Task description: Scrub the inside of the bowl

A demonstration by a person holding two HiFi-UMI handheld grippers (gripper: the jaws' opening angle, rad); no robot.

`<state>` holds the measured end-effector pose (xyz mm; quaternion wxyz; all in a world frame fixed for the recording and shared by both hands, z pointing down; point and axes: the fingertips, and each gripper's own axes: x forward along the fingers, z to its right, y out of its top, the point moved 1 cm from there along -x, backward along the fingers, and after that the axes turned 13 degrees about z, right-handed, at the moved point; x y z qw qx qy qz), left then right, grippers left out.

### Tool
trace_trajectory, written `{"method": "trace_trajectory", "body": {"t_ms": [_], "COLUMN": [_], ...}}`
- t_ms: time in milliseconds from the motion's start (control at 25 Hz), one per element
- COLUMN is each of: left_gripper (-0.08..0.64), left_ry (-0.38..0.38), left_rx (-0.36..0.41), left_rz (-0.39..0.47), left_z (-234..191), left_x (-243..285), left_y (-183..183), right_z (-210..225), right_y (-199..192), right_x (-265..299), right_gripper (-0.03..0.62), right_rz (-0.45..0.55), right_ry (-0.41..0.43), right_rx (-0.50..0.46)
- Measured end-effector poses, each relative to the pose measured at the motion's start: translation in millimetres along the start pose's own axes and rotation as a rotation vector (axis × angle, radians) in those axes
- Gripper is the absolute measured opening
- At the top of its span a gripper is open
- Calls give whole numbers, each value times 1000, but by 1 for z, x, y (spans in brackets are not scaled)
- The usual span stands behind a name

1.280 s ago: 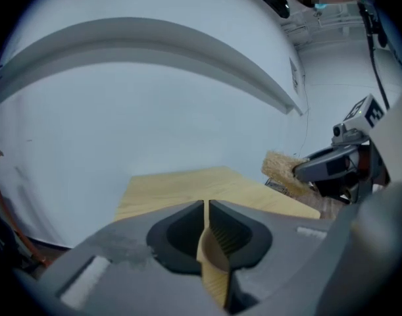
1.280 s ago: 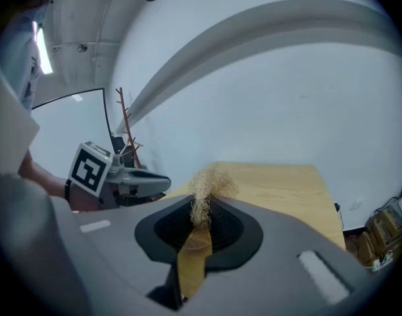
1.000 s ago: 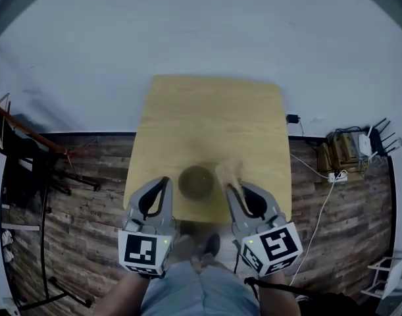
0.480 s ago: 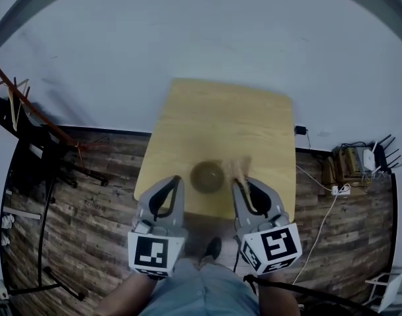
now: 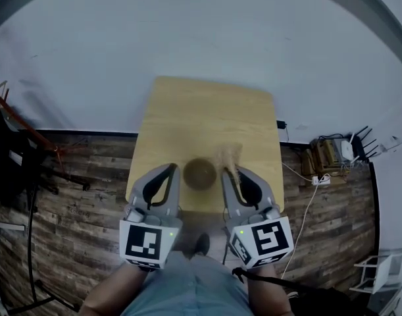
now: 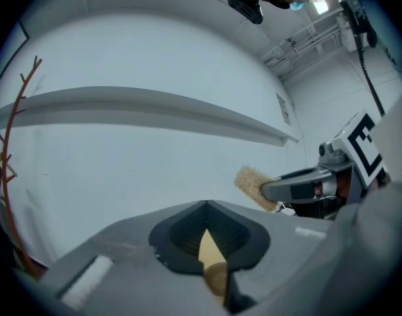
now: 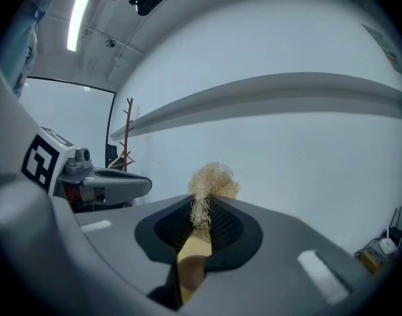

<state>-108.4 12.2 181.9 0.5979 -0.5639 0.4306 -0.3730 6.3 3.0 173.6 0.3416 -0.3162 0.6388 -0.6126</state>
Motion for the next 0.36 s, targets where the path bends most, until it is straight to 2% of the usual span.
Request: {"method": "trace_trajectory", "body": {"t_ms": [160,360], "left_gripper": [20,20], "left_ry": [-27,-31], "left_rx": [-24,-22], "left_rz": [11,35], "left_z": [-9,-19], "left_x": [-1,-2], "left_y": [2,5], "right_z": [-4,-11], "right_y": [2,4], "right_x": [2,9], "right_gripper": [43,43], "right_rz": [-5,-2], "right_ry": [-33,-24], "right_rx": [-15,-43]}}
